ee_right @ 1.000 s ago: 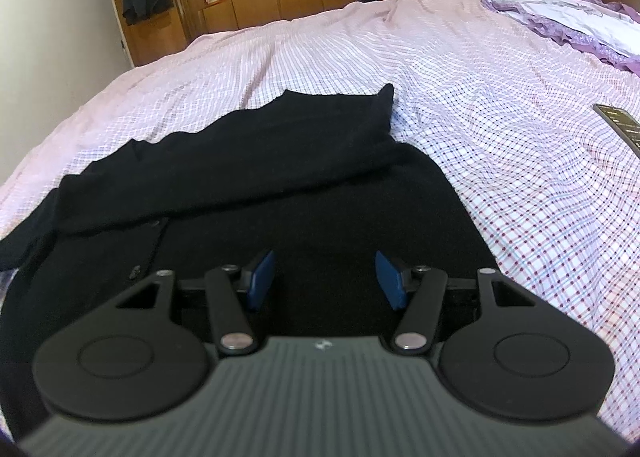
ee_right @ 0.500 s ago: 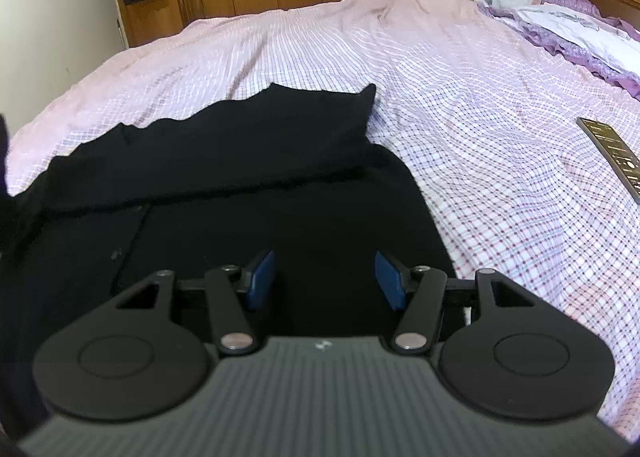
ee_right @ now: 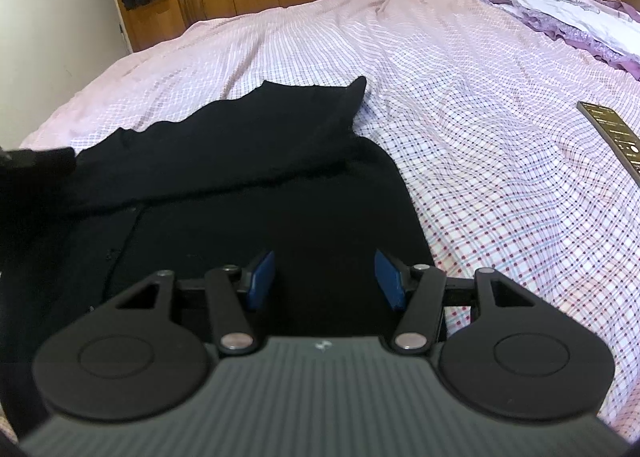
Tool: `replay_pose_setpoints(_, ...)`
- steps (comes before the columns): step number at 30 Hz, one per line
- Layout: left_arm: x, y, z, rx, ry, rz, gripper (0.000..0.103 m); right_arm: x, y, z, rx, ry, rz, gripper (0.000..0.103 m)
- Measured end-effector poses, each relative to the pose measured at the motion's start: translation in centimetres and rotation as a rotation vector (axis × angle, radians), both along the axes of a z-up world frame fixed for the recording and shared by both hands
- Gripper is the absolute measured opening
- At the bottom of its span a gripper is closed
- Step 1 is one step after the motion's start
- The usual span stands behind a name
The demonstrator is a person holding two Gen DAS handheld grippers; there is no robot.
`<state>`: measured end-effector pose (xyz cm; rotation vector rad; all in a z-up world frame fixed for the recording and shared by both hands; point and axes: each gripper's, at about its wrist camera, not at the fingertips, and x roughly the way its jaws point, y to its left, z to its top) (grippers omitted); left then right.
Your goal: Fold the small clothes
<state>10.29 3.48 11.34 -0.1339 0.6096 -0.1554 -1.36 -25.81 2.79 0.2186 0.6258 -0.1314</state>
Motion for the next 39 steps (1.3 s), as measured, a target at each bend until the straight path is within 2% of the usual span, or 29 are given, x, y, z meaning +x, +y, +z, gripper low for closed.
replay_pose_setpoints(7,0.9,-1.0,-4.3,0.041,0.107,-0.019,0.013,-0.1,0.0,-0.1,-0.008,-0.003,0.01,0.057)
replay_pose_setpoints(9,1.2,-0.7,-5.4,0.041,0.146,-0.011,0.019,-0.1,-0.1,-0.1,-0.004,-0.004,0.009,0.057)
replay_pose_setpoints(10,1.2,-0.6,-5.9,0.037,0.172,-0.009,0.032,-0.1,-0.1,0.0,-0.002,-0.005,0.009,0.058)
replay_pose_setpoints(11,1.1,-0.5,-6.2,0.034,0.188,-0.008,0.05,-0.1,-0.1,0.0,-0.002,-0.007,0.009,0.058)
replay_pose_setpoints(13,0.4,-0.2,-6.5,0.039,0.189,-0.008,0.071,-0.1,0.0,0.0,-0.008,-0.007,0.008,0.058)
replay_pose_setpoints(14,-0.1,0.0,-6.3,0.05,0.18,-0.007,0.078,-0.1,0.0,0.1,-0.012,-0.007,0.008,0.058)
replay_pose_setpoints(16,-1.0,0.4,-6.1,0.075,0.166,-0.013,0.082,0.0,0.2,0.3,-0.013,-0.009,0.014,0.058)
replay_pose_setpoints(22,-4.0,3.1,-5.2,0.062,0.157,-0.002,0.087,0.4,1.8,1.6,-0.012,-0.037,0.069,0.058)
replay_pose_setpoints(30,-6.5,8.2,-4.3,0.075,0.145,0.146,0.089,2.2,6.4,3.3,-0.01,-0.055,0.242,0.058)
replay_pose_setpoints(39,-8.1,14.1,-4.7,0.078,0.181,0.32,0.09,4.2,15.1,4.1,-0.017,-0.03,0.522,0.058)
